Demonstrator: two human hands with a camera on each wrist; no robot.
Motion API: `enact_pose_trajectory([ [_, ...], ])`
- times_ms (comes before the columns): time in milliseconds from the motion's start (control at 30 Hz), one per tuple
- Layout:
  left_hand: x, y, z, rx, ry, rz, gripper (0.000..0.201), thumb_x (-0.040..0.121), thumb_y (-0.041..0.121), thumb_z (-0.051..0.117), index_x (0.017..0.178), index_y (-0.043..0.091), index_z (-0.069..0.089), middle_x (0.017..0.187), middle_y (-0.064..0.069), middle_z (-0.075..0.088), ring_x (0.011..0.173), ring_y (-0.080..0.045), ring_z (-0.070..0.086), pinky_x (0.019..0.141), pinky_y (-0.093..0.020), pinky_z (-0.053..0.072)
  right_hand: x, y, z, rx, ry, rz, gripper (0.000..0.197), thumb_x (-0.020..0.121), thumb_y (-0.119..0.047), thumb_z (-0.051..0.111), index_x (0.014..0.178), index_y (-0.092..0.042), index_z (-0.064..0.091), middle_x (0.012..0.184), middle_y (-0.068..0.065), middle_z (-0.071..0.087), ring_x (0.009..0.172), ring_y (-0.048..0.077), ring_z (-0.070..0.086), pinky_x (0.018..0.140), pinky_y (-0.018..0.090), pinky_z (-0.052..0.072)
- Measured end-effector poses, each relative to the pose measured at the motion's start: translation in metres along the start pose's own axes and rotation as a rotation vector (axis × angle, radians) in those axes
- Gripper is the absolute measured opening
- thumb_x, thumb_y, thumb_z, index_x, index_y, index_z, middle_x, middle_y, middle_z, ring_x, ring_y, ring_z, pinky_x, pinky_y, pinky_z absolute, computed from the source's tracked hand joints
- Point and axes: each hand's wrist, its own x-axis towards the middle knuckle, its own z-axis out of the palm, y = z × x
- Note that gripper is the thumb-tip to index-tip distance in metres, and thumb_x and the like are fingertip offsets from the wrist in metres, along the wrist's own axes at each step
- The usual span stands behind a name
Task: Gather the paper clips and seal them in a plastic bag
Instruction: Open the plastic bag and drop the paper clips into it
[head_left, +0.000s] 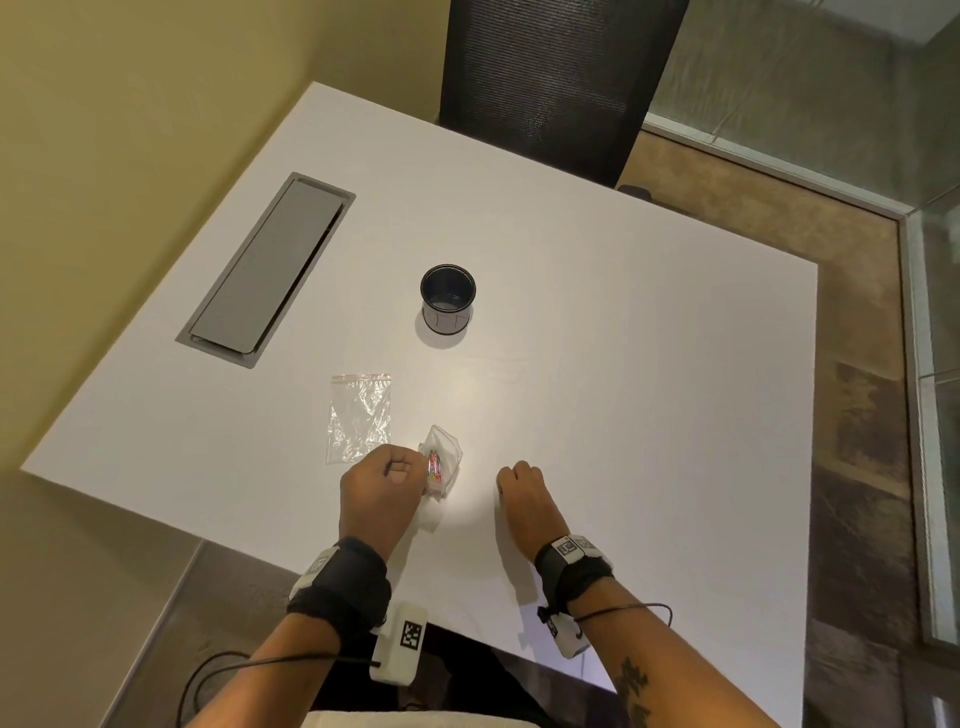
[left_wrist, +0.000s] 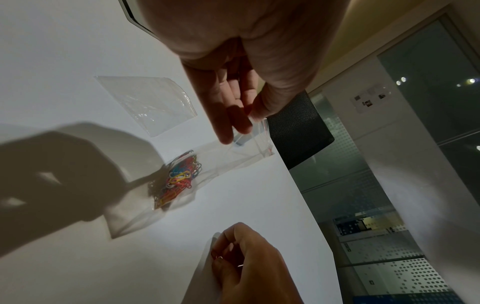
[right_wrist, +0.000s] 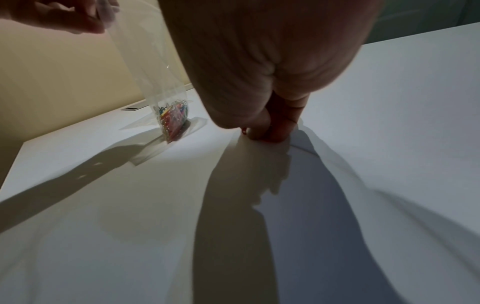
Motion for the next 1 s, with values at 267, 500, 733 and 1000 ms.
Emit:
enact_pose_trajectory([
  [267, 0.002, -0.005, -0.002, 0.027, -0.011, 0.04, 0.019, 0.089, 0.013, 0.078, 0.075, 0.026, 0.077, 0.075, 0.001, 0.079, 0.082, -0.027, 0.079, 0.08, -0.048, 0.067, -0.005, 0.011, -0.005, 0.086, -0.011, -0.039, 0.047, 0.057, 0.03, 0.057, 0.083, -0.009, 0.057, 0.082, 0.008, 0.057, 0.071, 0.028, 0.054, 0.059, 0.033, 0.044],
  [500, 0.002, -0.006, -0.003, 0.033, -0.015, 0.062, 0.017, 0.089, 0.01, 0.079, 0.077, 0.022, 0.077, 0.074, -0.001, 0.079, 0.08, -0.028, 0.079, 0.079, -0.047, 0.067, -0.004, 0.022, -0.019, 0.53, 0.04, 0.285, 0.02, 0.09, 0.008, 0.051, 0.085, -0.009, 0.062, 0.085, 0.007, 0.066, 0.077, 0.017, 0.062, 0.07, 0.036, 0.052],
  [733, -0.001, -0.004, -0.001, 0.025, -0.005, 0.084, 0.018, 0.089, 0.006, 0.08, 0.076, 0.017, 0.077, 0.071, -0.003, 0.077, 0.076, -0.025, 0.077, 0.073, -0.035, 0.063, -0.002, -0.005, -0.086, 0.957, 0.077, 0.422, 0.016, 0.094, 0.008, 0.066, 0.098, -0.005, 0.077, 0.091, 0.008, 0.076, 0.074, 0.0, 0.066, 0.075, 0.012, 0.056],
  [1000, -0.004, 0.001, 0.0, 0.017, 0.0, 0.073, 0.015, 0.088, 0.003, 0.079, 0.077, 0.012, 0.077, 0.067, -0.002, 0.077, 0.059, -0.008, 0.071, 0.063, -0.019, 0.058, 0.015, -0.073, -0.149, 1.164, -0.054, 0.292, 0.015, 0.085, 0.002, 0.084, 0.098, -0.003, 0.078, 0.086, 0.008, 0.075, 0.075, 0.011, 0.068, 0.075, 0.026, 0.062],
])
